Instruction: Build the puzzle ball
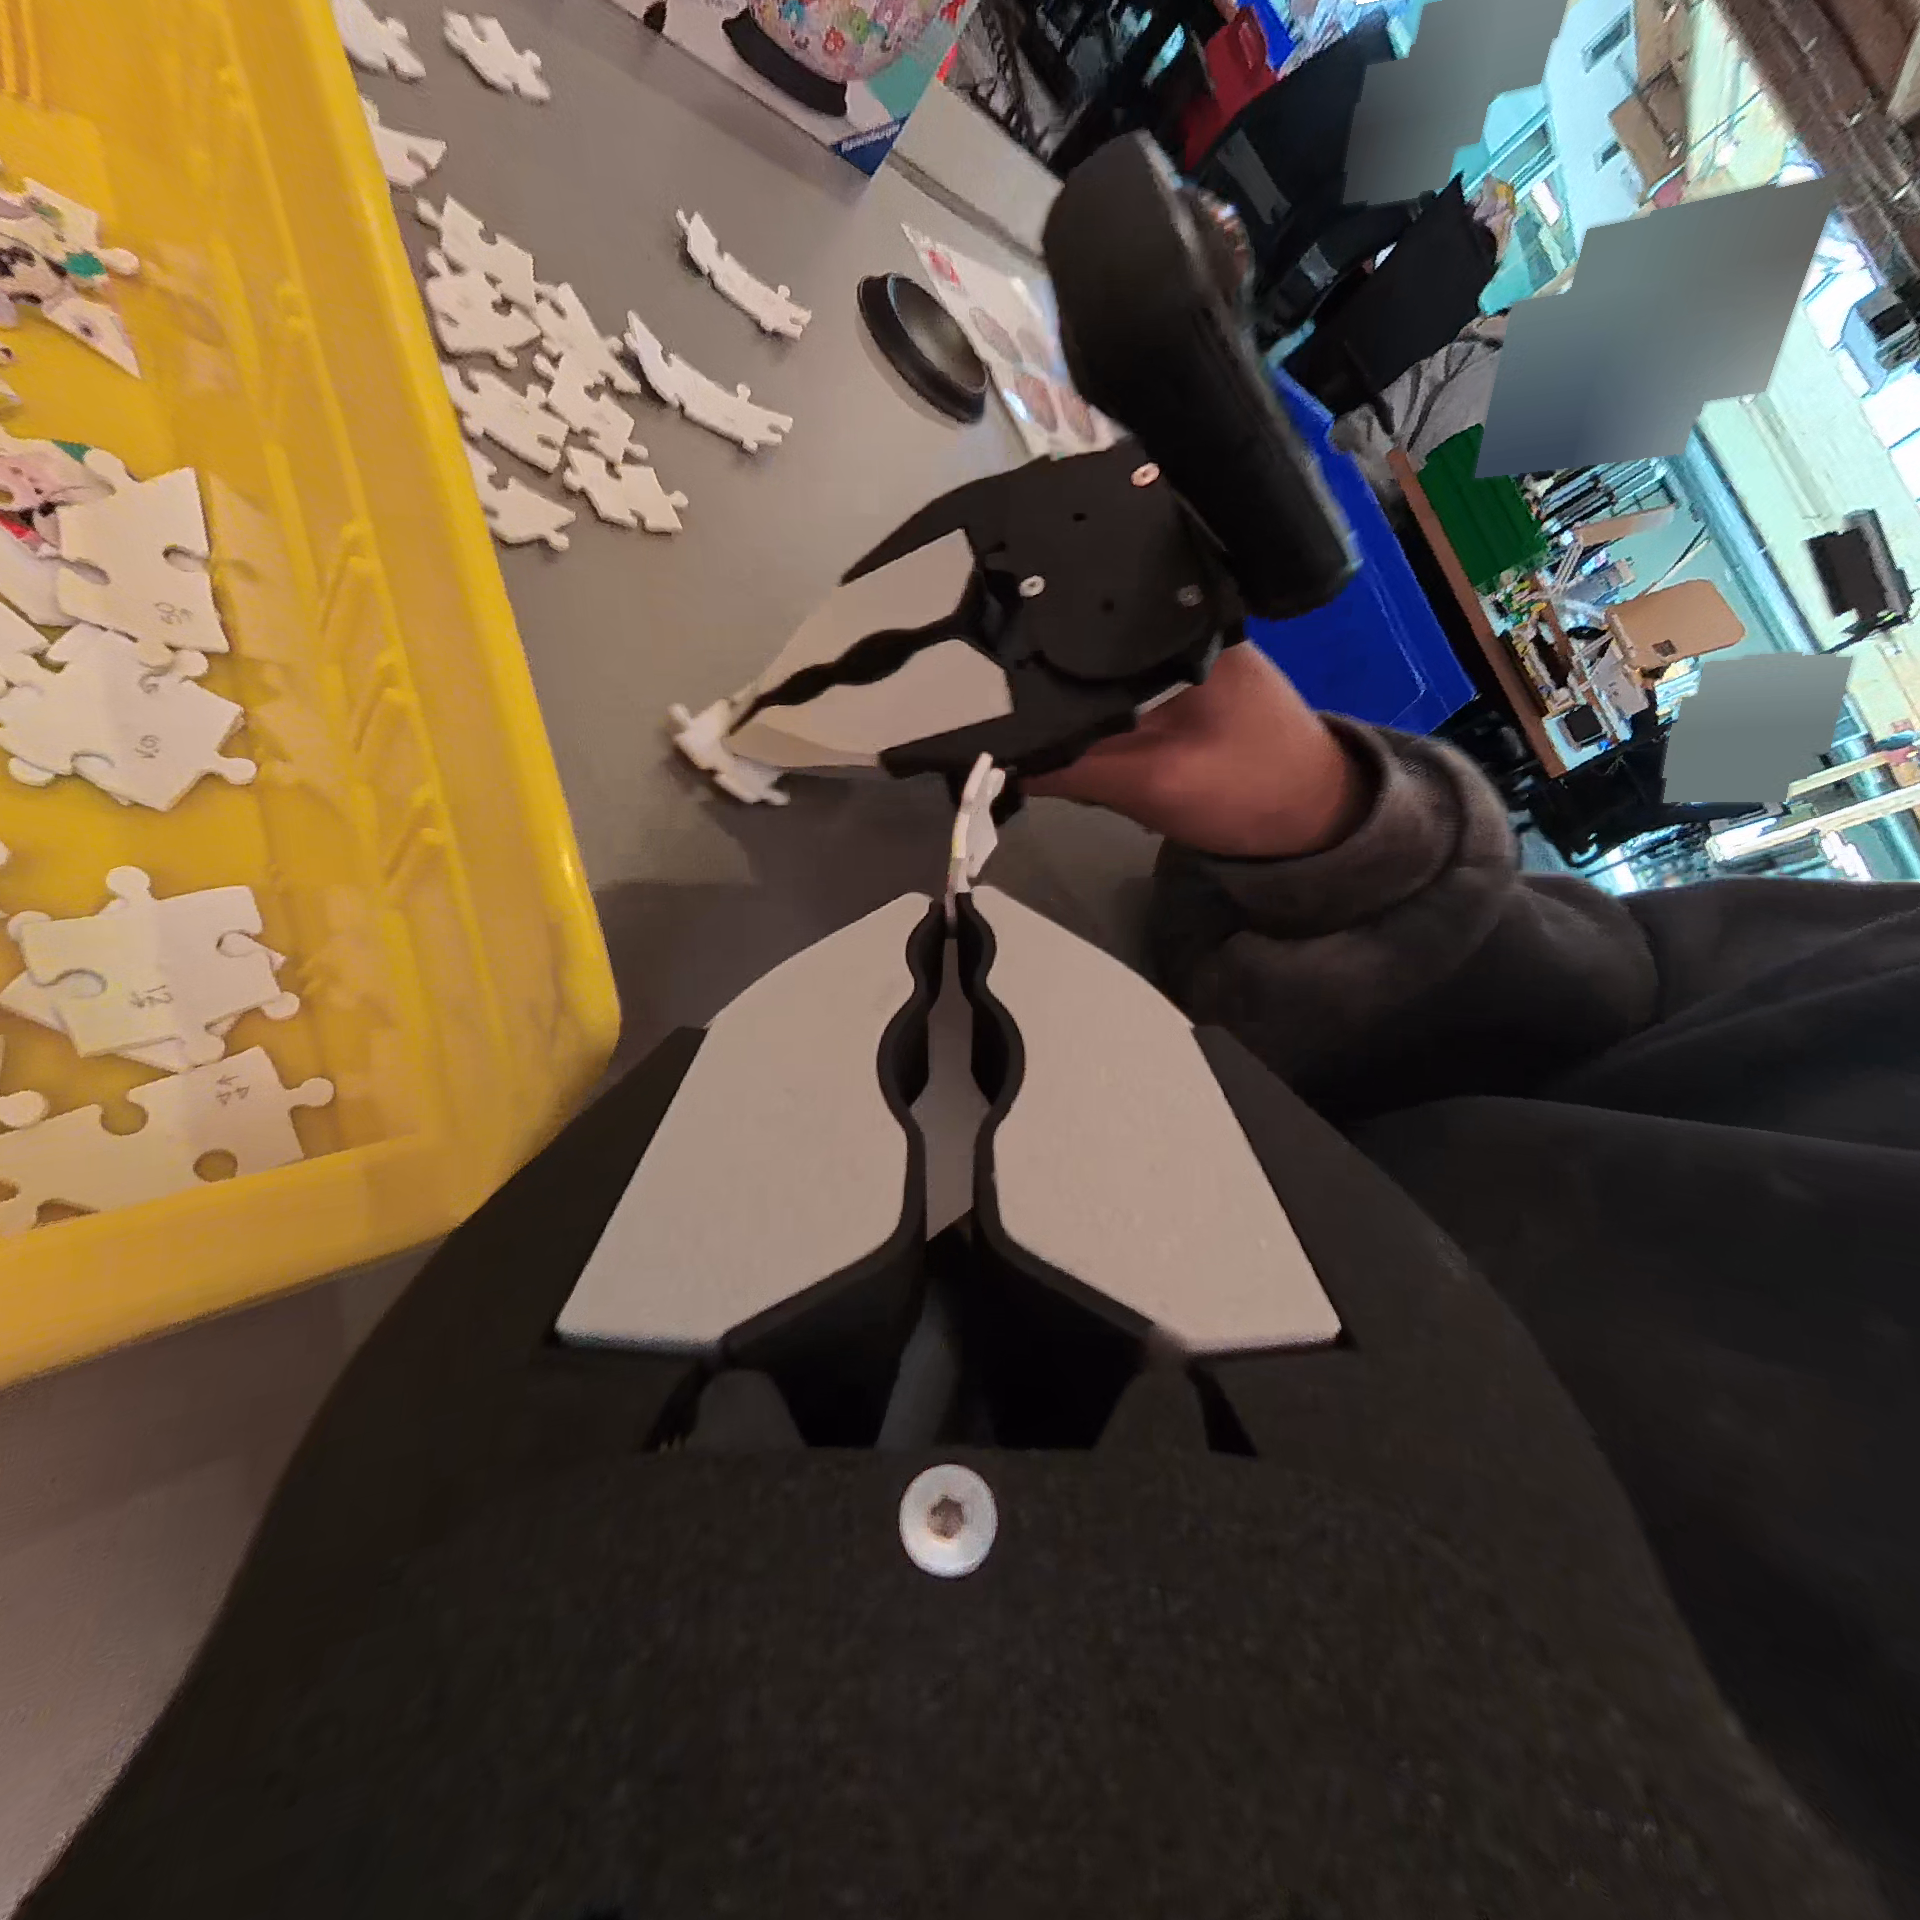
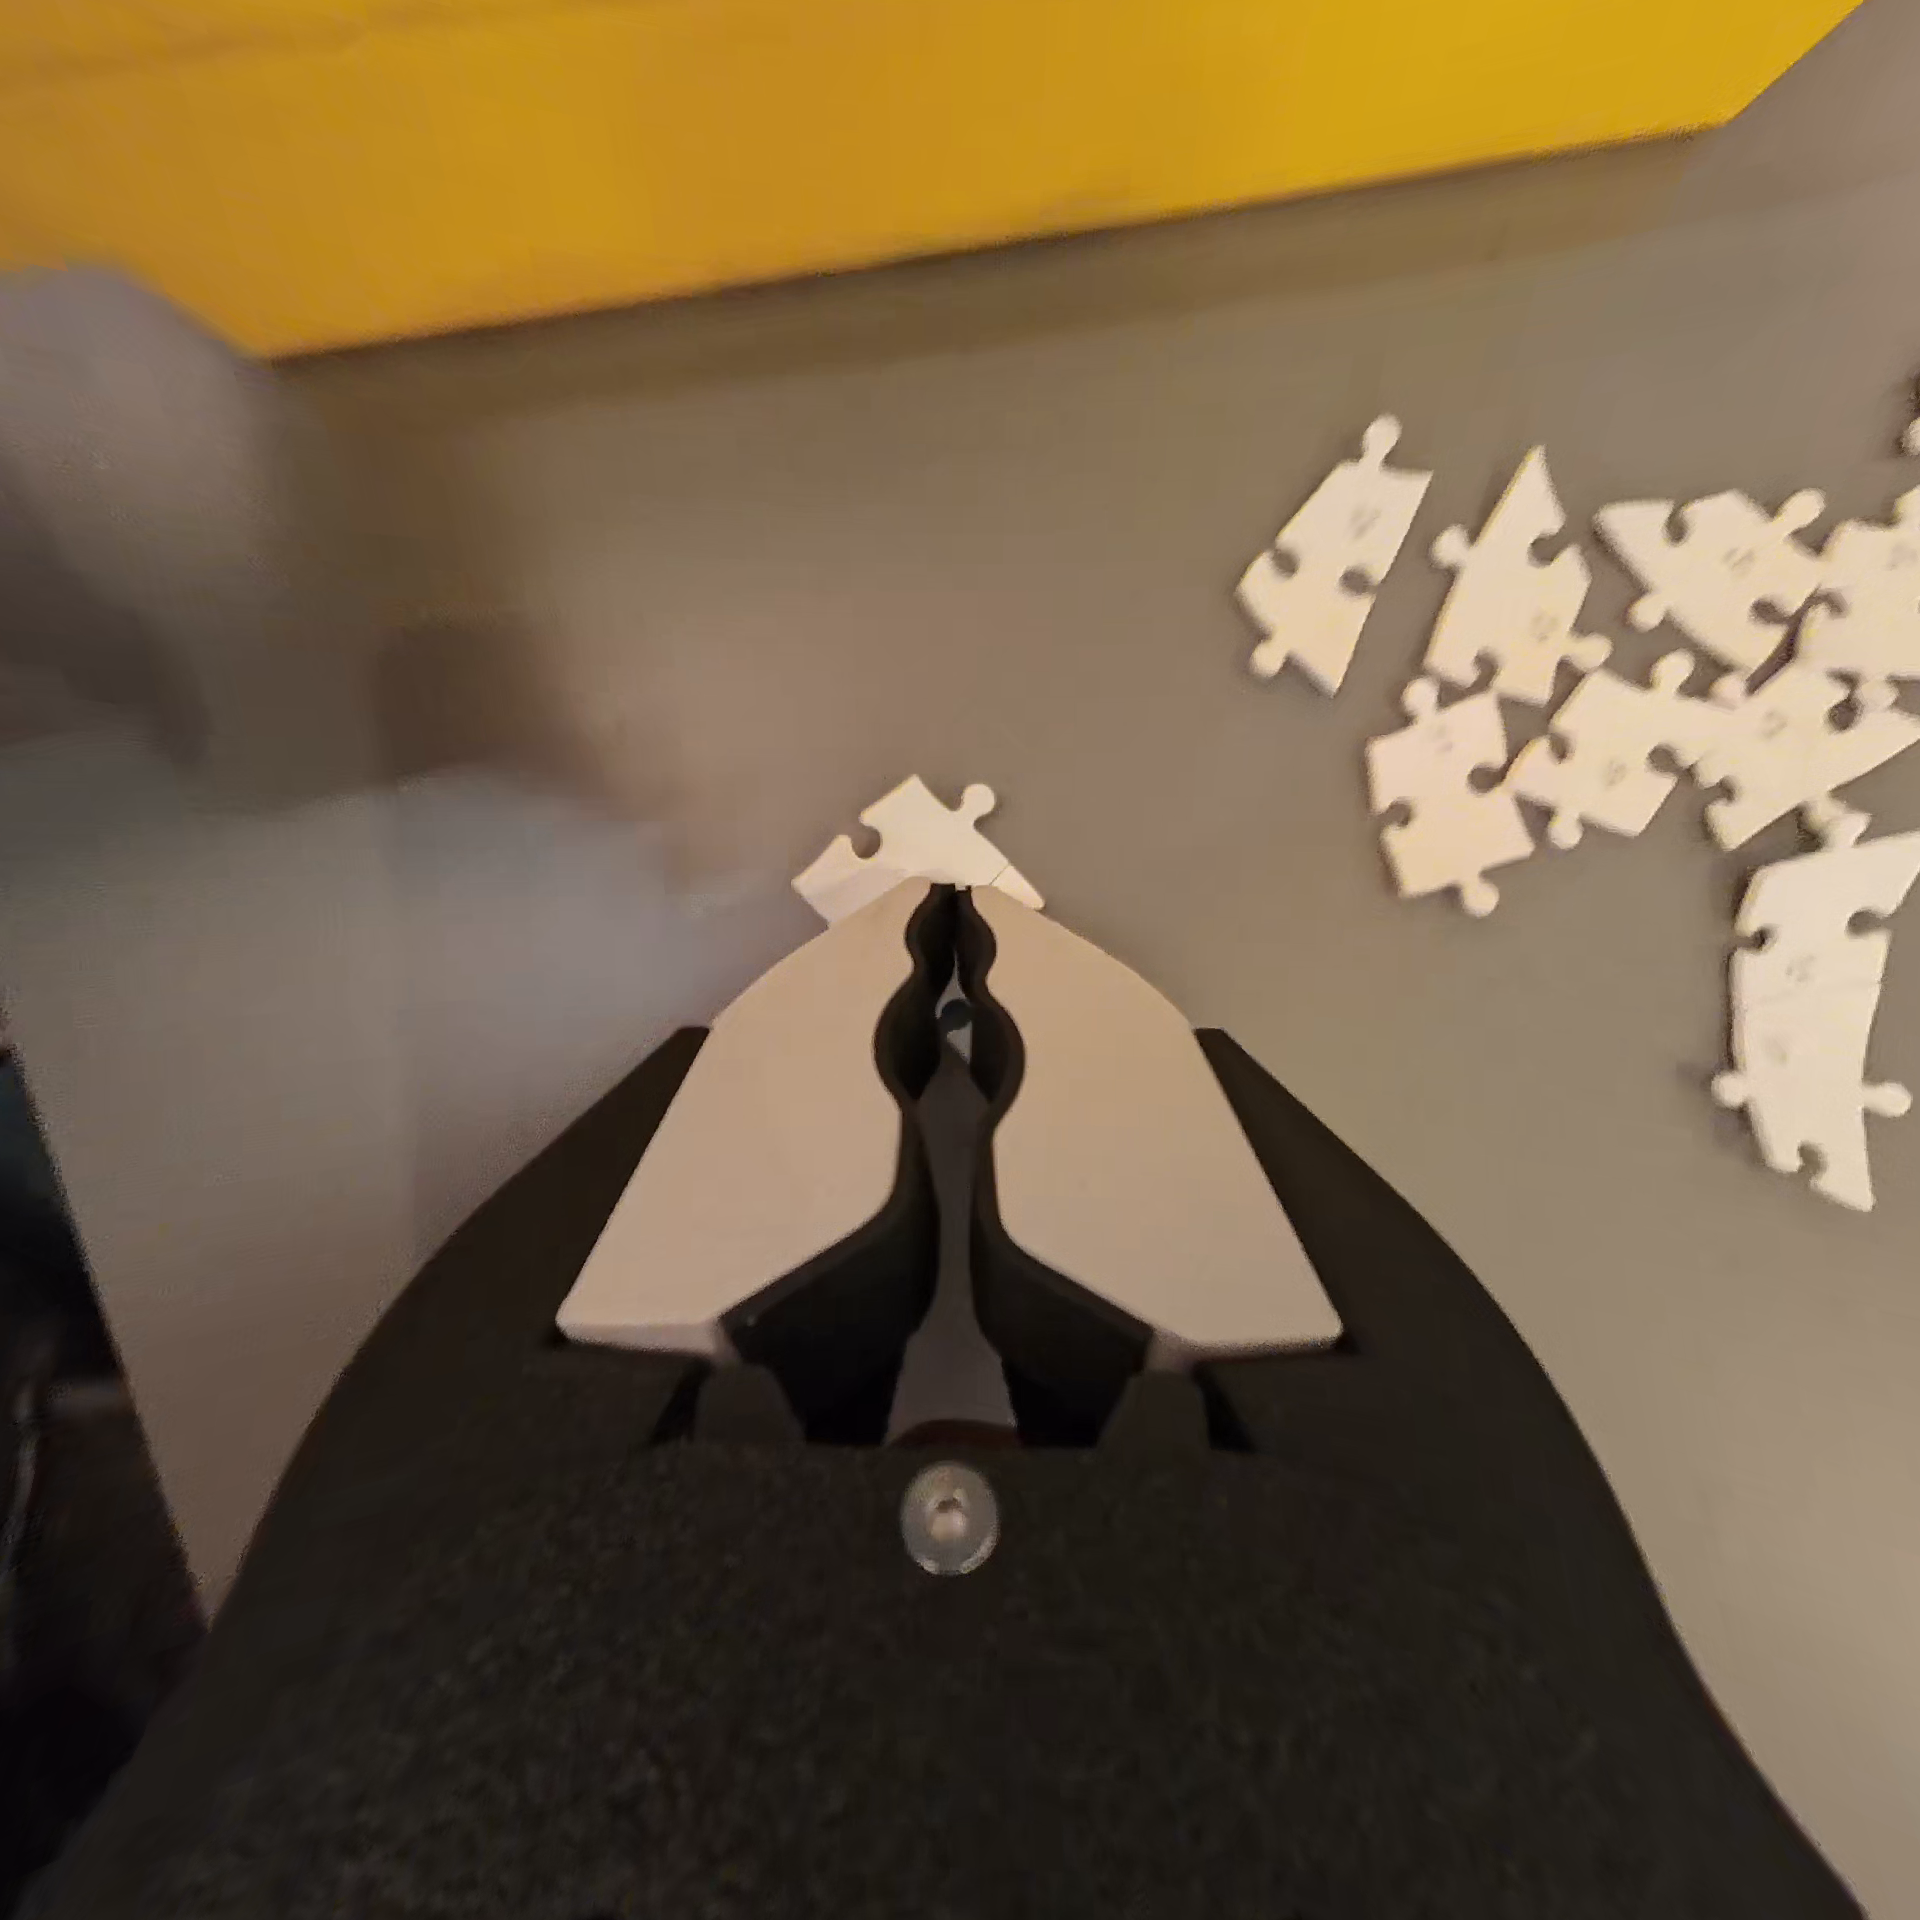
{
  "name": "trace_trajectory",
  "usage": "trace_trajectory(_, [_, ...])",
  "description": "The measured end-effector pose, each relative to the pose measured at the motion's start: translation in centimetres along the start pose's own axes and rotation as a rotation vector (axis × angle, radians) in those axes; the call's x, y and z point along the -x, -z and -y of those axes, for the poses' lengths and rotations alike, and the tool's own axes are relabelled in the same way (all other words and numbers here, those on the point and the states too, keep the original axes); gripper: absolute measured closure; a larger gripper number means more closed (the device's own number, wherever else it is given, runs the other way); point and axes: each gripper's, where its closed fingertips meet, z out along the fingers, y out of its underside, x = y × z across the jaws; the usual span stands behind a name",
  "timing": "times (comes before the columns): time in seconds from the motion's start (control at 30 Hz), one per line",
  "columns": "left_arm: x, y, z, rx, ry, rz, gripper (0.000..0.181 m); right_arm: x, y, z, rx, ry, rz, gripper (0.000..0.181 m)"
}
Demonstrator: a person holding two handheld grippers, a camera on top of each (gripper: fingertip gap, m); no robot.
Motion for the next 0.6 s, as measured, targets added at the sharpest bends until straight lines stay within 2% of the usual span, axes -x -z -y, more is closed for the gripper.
trace_trajectory(0.13, [0.3,-1.4,-1.5,0.094,0.002,0.022,0.179,0.6,1.5,-2.4,0.052,0.03,0.062,0.181])
trace_trajectory(0.2, [0.1,-2.5,-2.3,0.142,0.003,0.022,0.18,-0.1,2.3,-2.6,0.028,0.047,0.036,0.181])
trace_trajectory(0.33, [0.0,-4.6,-3.6,0.23,0.011,0.047,0.179,-0.7,8.1,-0.6,-0.183,-0.006,0.043,0.181])
trace_trajectory(0.4, [0.3,-5.5,-3.8,0.254,0.02,0.076,0.18,-0.7,10.9,-0.8,-0.252,-0.026,0.053,0.181])
trace_trajectory(0.6, [3.3,-6.8,-3.2,0.32,0.017,0.347,0.18,0.8,14.3,-5.8,-0.31,-0.041,0.06,0.181])
